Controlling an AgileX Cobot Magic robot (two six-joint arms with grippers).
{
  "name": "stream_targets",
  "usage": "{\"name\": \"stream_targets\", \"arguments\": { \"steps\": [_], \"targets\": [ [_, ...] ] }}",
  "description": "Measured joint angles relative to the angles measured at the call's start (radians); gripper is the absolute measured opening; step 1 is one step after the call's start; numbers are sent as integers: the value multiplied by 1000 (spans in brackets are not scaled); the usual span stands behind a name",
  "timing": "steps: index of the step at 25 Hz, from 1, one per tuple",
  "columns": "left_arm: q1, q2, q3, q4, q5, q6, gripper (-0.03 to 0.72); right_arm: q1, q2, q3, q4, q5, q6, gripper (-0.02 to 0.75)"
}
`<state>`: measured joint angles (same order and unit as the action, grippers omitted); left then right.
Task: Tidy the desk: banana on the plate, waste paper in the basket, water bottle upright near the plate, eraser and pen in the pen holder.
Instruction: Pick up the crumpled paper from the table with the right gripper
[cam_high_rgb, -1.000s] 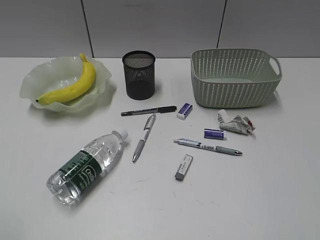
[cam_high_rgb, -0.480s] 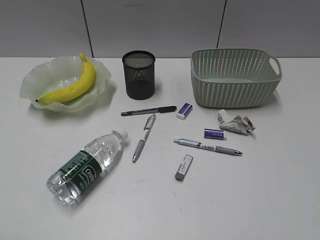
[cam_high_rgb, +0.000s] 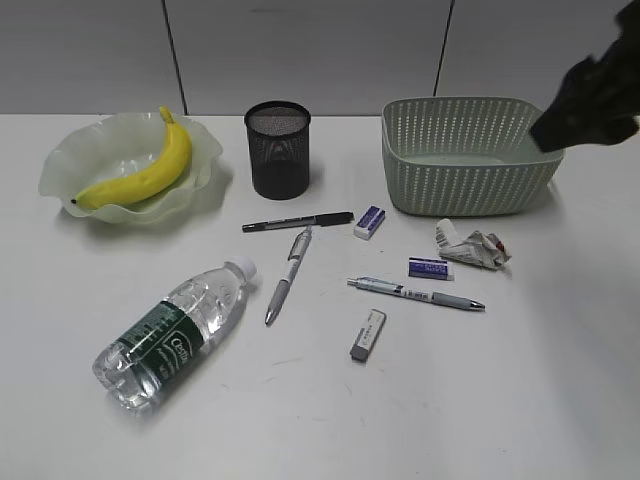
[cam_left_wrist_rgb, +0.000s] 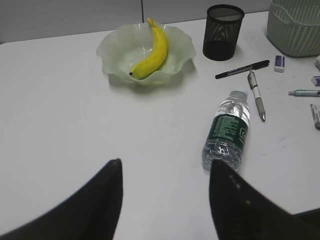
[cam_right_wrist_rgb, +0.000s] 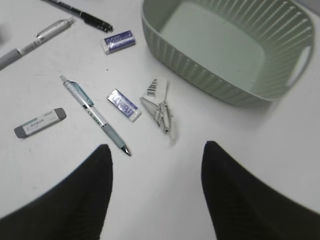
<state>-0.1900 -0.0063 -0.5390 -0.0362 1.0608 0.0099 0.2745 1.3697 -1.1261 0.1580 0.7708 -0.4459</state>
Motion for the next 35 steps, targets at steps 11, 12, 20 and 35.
{"name": "stream_targets", "arguments": {
  "steps": [11, 12, 20, 35],
  "targets": [
    [0, 0, 0, 0, 0, 0, 403, 53, 552, -188, -89, 57, 59, 469],
    [0, 0, 0, 0, 0, 0, 403, 53, 583, -202, -89, 56, 59, 469],
    [0, 0, 0, 0, 0, 0, 403, 53, 752, -297, -158, 37, 127, 463],
    [0, 0, 0, 0, 0, 0, 400, 53, 748, -310, -229, 142, 177, 13]
  ]
}}
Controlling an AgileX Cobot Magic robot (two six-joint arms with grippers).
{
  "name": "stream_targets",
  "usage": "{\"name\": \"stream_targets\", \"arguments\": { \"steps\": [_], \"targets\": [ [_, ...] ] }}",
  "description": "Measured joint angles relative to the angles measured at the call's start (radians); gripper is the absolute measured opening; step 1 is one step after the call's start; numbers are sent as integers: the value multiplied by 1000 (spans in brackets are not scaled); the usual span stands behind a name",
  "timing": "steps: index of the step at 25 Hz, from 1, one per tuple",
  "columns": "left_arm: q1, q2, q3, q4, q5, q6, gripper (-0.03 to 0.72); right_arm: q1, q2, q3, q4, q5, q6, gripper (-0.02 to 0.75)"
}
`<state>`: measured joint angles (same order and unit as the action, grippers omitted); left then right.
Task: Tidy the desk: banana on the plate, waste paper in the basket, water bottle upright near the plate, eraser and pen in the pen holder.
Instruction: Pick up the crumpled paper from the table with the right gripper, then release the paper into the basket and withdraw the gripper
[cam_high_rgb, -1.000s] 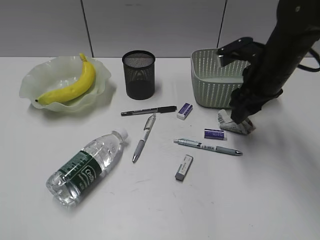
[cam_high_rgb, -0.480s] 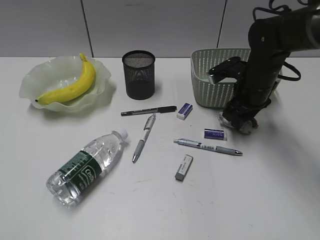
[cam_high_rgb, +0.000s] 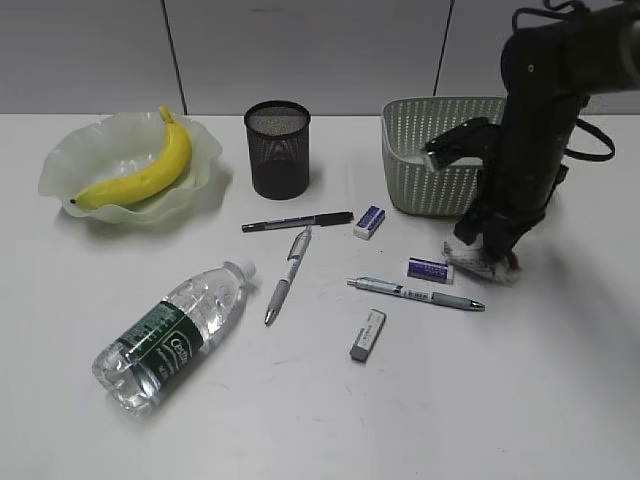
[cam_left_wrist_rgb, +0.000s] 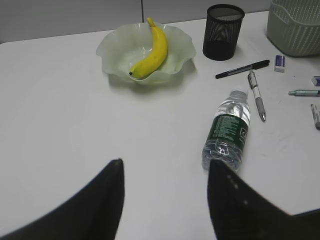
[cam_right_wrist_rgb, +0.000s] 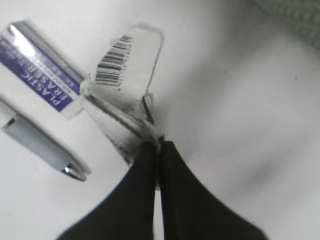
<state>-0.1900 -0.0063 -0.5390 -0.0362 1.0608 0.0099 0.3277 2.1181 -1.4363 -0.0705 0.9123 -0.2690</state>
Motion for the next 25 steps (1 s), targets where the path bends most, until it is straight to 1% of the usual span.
{"name": "stream_targets", "arguments": {
  "steps": [3, 8, 10, 12, 14, 16, 19, 21, 23, 24, 25],
  "targets": [
    [0, 0, 0, 0, 0, 0, 399, 0, -66, 0, 19, 26, 0, 13],
    [0, 0, 0, 0, 0, 0, 397, 0, -239, 0, 65, 52, 0, 13],
    [0, 0, 0, 0, 0, 0, 397, 0, -306, 0, 71, 37, 0, 13],
    [0, 0, 0, 0, 0, 0, 394, 0, -351, 0, 49, -31, 0, 13],
    [0, 0, 0, 0, 0, 0, 394, 0, -369, 0, 17, -152, 0, 13],
    [0, 0, 0, 0, 0, 0, 394, 0, -358, -1, -17, -276, 0, 13],
    [0, 0, 0, 0, 0, 0, 393, -11, -299, -1, -36, -437, 9, 13],
    [0, 0, 0, 0, 0, 0, 393, -19, -240, -2, -45, -505, 33, 13],
    [0, 0, 0, 0, 0, 0, 393, -29, -185, -3, -80, -539, 106, 16],
    [0, 0, 0, 0, 0, 0, 393, -34, -157, -3, -107, -550, 147, 29],
    [0, 0, 0, 0, 0, 0, 393, -37, -136, -3, -137, -554, 197, 58]
  ]
}}
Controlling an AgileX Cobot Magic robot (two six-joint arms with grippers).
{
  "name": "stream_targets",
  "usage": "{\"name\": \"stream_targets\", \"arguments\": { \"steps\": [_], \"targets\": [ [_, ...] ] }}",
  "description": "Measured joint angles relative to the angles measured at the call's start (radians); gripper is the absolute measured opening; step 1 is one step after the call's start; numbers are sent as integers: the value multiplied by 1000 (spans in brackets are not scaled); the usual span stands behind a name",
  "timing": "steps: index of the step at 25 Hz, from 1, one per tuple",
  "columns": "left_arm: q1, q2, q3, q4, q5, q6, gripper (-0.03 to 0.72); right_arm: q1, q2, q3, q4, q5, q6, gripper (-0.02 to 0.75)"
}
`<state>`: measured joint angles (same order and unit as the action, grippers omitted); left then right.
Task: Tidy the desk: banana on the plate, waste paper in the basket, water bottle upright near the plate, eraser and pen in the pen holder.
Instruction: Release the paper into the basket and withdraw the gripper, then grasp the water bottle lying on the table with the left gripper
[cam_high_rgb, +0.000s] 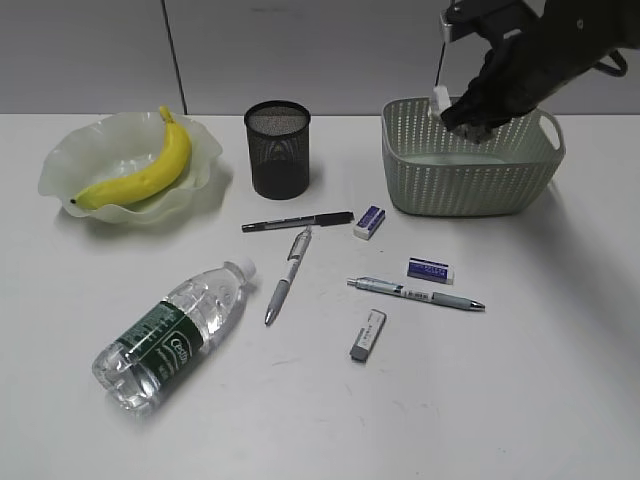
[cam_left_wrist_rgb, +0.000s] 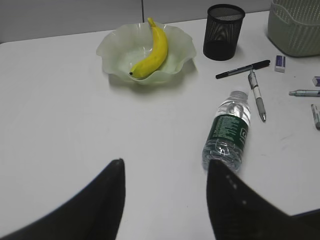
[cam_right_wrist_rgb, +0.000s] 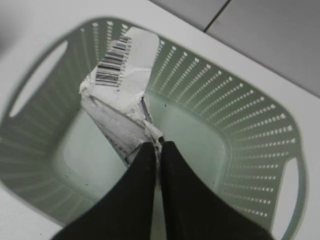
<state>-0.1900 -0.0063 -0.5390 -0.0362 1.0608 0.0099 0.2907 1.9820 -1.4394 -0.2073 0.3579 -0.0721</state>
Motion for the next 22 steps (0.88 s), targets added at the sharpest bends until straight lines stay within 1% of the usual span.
{"name": "stream_targets", "arguments": {
  "steps": [2, 5, 7, 9, 14, 20, 22],
  "targets": [
    [0, 0, 0, 0, 0, 0, 393, -4, 31, 0, -44, -2, 72, 166],
    [0, 0, 0, 0, 0, 0, 391, -6, 34, -2, -62, -2, 125, 390],
    [0, 0, 0, 0, 0, 0, 391, -6, 26, -12, -63, 23, 132, 465],
    [0, 0, 0, 0, 0, 0, 391, -5, 8, -31, -53, 101, 136, 489],
    [0, 0, 0, 0, 0, 0, 391, -5, -81, -60, -2, 379, 139, 498],
    [0, 0, 0, 0, 0, 0, 391, -5, -230, -60, 91, 629, 92, 498],
    [0, 0, 0, 0, 0, 0, 391, -5, -290, -56, 105, 697, 84, 498]
  ]
}}
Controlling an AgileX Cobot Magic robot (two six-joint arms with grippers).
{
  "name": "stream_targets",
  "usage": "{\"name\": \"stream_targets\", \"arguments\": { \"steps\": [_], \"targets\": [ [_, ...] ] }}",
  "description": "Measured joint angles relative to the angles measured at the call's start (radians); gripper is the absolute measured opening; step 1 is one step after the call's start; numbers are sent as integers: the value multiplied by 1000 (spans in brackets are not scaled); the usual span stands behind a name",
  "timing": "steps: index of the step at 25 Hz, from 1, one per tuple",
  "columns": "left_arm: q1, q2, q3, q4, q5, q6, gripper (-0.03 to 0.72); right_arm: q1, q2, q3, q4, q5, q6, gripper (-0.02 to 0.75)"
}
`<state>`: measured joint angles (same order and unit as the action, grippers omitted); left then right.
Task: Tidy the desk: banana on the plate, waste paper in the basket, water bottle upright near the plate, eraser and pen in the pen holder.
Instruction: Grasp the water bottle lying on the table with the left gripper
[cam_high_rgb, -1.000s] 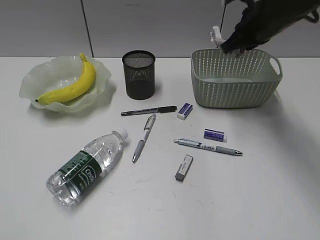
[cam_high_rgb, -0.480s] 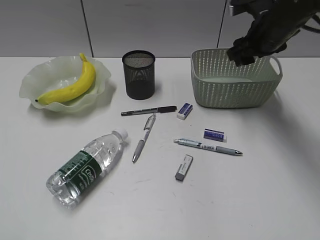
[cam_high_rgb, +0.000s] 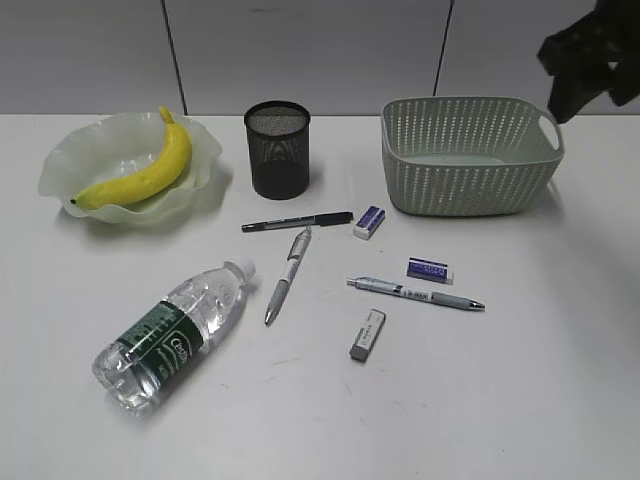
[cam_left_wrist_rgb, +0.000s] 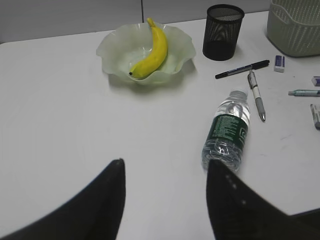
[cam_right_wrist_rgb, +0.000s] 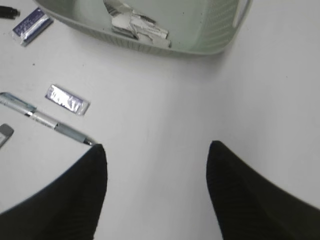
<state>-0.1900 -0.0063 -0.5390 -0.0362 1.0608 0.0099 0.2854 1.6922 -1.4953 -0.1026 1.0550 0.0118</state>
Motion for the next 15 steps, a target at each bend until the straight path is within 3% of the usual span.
{"name": "stream_targets", "arguments": {
  "steps": [5, 15],
  "targets": [
    [0, 0, 0, 0, 0, 0, 388, 0, -217, 97, 3, 88, -6, 499],
    [0, 0, 0, 0, 0, 0, 385, 0, -781, 478, 56, 141, -6, 499]
  ]
}}
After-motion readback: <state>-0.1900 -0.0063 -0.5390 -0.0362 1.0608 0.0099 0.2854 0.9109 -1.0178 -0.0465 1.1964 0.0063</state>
